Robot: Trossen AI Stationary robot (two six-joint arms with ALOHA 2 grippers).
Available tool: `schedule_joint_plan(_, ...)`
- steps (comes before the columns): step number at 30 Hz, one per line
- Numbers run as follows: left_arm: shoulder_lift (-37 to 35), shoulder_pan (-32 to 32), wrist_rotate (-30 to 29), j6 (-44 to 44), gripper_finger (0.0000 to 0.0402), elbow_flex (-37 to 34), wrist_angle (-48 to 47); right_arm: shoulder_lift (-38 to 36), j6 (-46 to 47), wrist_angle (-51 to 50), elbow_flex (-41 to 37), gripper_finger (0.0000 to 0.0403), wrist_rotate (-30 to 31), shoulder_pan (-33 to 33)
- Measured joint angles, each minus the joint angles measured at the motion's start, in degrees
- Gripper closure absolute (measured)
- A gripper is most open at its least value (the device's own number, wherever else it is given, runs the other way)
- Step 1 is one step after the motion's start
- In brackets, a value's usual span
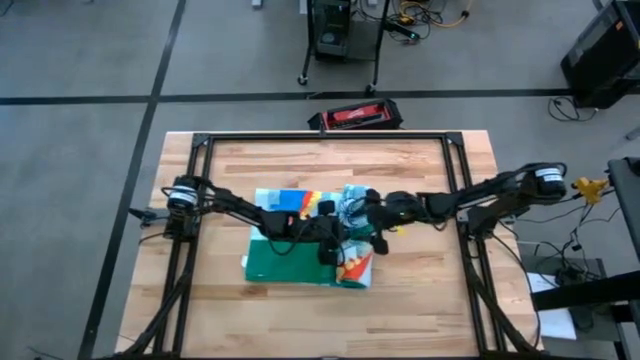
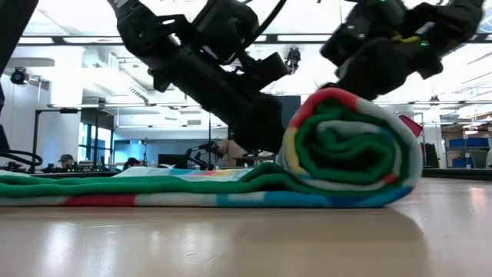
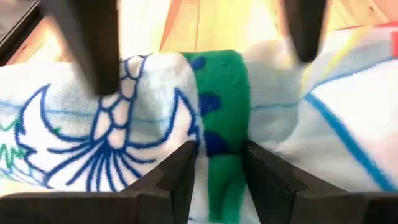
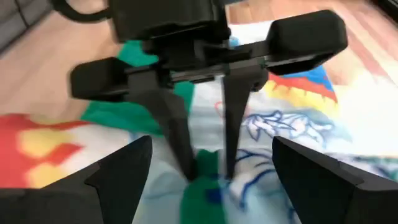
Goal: Roll towel
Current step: Roll the green towel
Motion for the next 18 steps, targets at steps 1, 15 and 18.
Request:
schedule_joint_plan(1,0.0,-0.1,-0.6,-0.3,0.0281,0.0,0.0,0.7,0.7,0.6,-0.3,0.0087,1.1,0.7)
schedule_joint_plan(15,-2.4,-1.7,-1.3,-2.8,0.0281,0.2,0.8,7.7,1.9,6.5,-0.9,0.0087,11.1,6.1)
schedule_joint_plan(18,-2.8,-1.8,-1.4,-2.8,0.0281,0.2,0.0,8.7,1.9,7.8,-0.9,0.0087,10.7,6.1)
